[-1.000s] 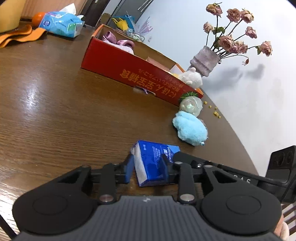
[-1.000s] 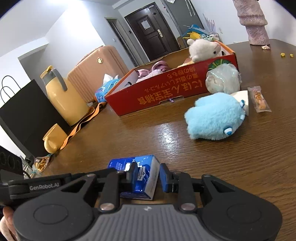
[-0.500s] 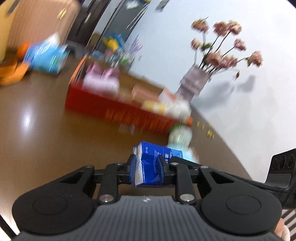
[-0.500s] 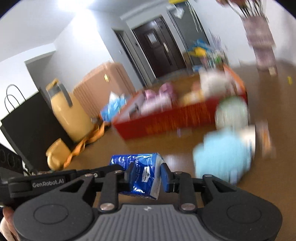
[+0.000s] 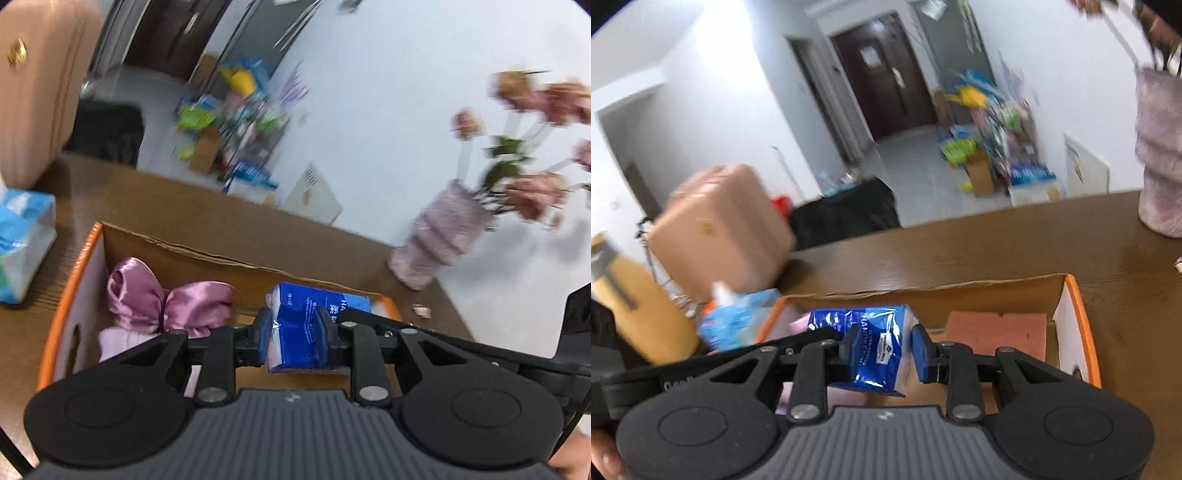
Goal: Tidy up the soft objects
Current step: 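Carry the tissue pack with the left gripper into the box and release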
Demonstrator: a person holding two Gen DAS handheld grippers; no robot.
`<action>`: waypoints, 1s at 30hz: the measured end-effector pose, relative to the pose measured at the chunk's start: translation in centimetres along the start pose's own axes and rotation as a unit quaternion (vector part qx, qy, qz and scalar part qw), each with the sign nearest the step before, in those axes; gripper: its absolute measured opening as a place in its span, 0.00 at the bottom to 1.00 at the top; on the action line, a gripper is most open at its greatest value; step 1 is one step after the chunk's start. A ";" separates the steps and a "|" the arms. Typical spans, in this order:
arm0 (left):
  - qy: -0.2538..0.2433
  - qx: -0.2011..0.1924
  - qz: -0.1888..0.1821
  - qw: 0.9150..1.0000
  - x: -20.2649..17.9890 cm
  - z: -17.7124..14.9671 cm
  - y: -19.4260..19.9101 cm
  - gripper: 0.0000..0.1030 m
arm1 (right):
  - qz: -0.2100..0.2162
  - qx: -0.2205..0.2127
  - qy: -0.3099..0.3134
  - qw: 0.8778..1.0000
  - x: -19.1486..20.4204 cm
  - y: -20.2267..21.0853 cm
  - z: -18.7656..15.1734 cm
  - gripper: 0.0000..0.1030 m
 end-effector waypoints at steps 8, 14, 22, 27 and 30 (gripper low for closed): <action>-0.031 0.072 0.078 0.994 1.7 0.6 -7.0 0.18 | -0.055 0.088 0.012 0.995 -0.8 -8.1 2.4 0.12; -0.058 0.039 0.094 0.993 1.1 0.3 -5.3 0.22 | -0.074 0.085 0.035 0.993 0.2 -7.5 1.8 0.14; -0.143 -0.034 0.129 0.981 -1.6 1.0 4.6 0.33 | -0.059 0.003 0.067 0.996 2.2 2.3 3.0 0.20; -0.143 -0.080 0.155 0.974 -2.6 0.7 11.2 0.40 | -0.052 -0.038 0.072 0.995 2.9 9.1 2.4 0.24; -0.147 -0.101 0.163 0.970 -3.0 -0.9 15.5 0.47 | -0.046 -0.057 0.073 0.995 3.0 13.4 0.5 0.25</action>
Point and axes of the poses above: each gripper's, at about its wrist camera, not at the fingertips, and y roughly against the way its jaws point, x to its left, z to its top, the point moved 2 cm from there along -y, roughly the way its jaws point, and after that the axes turned 2 degrees about -y, right-handed, at the moved point
